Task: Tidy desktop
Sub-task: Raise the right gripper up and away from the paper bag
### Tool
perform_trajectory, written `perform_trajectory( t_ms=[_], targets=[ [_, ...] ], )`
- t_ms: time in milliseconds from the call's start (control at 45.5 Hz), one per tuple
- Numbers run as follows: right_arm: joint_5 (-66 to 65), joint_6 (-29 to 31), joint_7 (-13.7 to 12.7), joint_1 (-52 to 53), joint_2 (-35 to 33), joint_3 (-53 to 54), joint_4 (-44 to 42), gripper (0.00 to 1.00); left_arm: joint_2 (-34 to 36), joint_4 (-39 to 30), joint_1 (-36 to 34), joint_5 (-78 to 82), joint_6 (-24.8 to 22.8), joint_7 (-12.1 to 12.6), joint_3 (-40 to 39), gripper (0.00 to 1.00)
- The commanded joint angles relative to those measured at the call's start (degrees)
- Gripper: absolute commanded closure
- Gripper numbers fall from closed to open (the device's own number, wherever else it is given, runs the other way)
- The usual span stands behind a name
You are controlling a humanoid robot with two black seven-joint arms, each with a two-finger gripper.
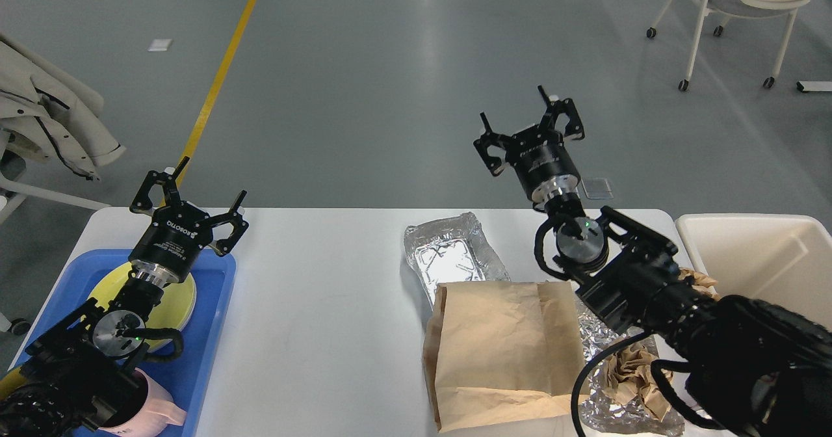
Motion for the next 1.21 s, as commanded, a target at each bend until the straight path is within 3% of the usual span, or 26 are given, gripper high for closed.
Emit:
perform_trajectory(
  t_ms=[0,351,659,944,1186],
  targets=[
    [0.0,-0.2,0.1,3.8,-2.1,0.6,0.0,0.0,0.0,0.0,0.0,-0.1,0.0,0.0,0.0,0.0],
    [0.0,0.1,0.7,6.0,-2.4,3.6,-0.4,0.0,0.0,0.0,0.0,0.0,0.0,0.0,0.0,0.0],
    [0.2,4.2,0.7,5.0,-1.0,17.8,1.0,0.0,0.0,0.0,0.0,-0.1,0.0,0.0,0.0,0.0],
    [-0.2,2.9,-0.1,2.2,-4.2,14.6,0.3,0.0,0.0,0.0,0.0,-0.1,0.0,0.0,0.0,0.0],
    [-2.4,1.2,-0.1,6.4,-5.2,1.1,-7.6,0.0,0.0,0.0,0.0,-0.1,-0.1,0.0,0.0,0.0]
  ],
)
